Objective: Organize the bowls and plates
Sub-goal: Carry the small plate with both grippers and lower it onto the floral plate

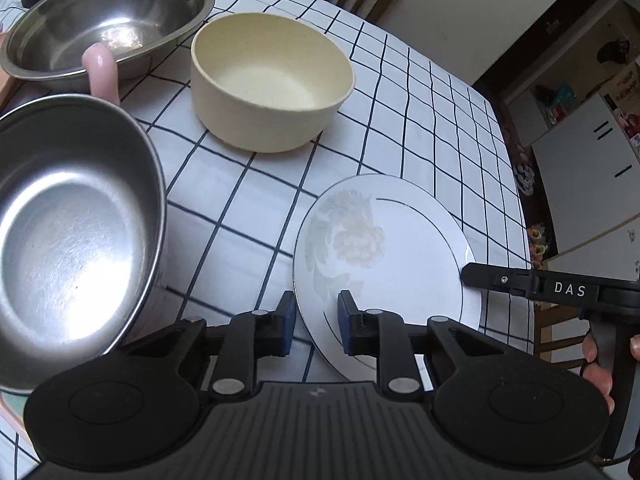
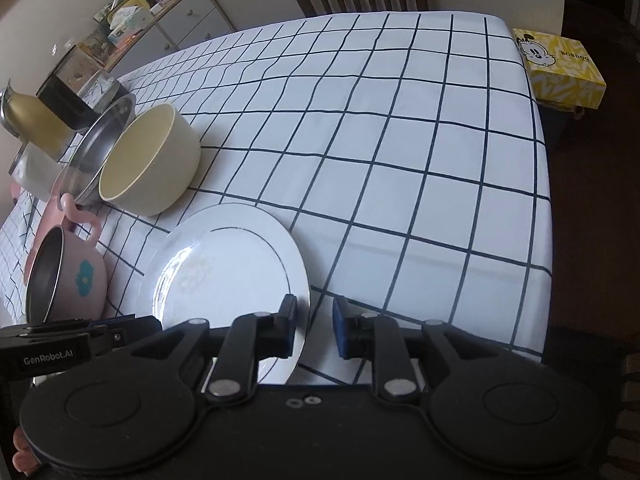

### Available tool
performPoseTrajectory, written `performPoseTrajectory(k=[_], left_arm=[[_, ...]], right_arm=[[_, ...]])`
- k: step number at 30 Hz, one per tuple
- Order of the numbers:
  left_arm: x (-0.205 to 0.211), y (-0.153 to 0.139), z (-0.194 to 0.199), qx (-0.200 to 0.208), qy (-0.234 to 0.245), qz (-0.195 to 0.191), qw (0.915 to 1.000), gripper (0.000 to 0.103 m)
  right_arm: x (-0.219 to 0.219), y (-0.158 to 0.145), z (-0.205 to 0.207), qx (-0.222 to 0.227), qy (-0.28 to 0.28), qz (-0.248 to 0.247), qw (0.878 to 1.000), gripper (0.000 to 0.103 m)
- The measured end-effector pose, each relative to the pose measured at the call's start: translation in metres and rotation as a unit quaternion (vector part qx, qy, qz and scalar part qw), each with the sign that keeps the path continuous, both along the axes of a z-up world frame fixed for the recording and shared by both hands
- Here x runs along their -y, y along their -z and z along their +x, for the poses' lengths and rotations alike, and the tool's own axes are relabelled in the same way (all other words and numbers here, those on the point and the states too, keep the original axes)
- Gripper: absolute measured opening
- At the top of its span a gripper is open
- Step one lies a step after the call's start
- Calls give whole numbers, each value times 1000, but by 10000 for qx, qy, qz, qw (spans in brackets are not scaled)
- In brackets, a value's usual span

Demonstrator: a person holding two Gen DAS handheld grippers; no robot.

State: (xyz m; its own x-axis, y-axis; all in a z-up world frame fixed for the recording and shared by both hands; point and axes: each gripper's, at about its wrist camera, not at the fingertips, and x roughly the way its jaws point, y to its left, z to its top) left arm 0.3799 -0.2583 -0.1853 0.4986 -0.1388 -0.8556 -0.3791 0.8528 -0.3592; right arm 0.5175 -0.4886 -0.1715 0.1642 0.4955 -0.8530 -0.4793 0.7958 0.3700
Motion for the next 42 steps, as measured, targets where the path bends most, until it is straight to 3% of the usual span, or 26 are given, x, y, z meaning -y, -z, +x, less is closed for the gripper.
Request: performPoseTrajectory(k=[3, 5, 7, 15, 28, 42], left_arm=[[-2, 0, 3, -24, -86, 24, 10000, 13], [-2, 0, 2, -27, -116, 0, 9999, 13], [-2, 0, 1, -19, -123, -5, 9999, 12], [6, 1, -8, 29, 188, 24, 9998, 12], [6, 1, -59, 32, 999, -284, 9946, 12], [-33, -35, -131, 237, 1223, -498, 9910, 12]], right_arm=[[2, 3, 5, -69, 144, 158, 9997, 21], [4, 4, 7, -118, 227, 260, 9993, 20], [5, 6, 7, -165, 258, 329, 9990, 11], [23, 6, -16, -187, 423, 419, 9980, 9], [51, -5, -97, -228, 1111, 493, 9923, 8], [33, -43, -181, -94, 1527, 752, 9854, 7]])
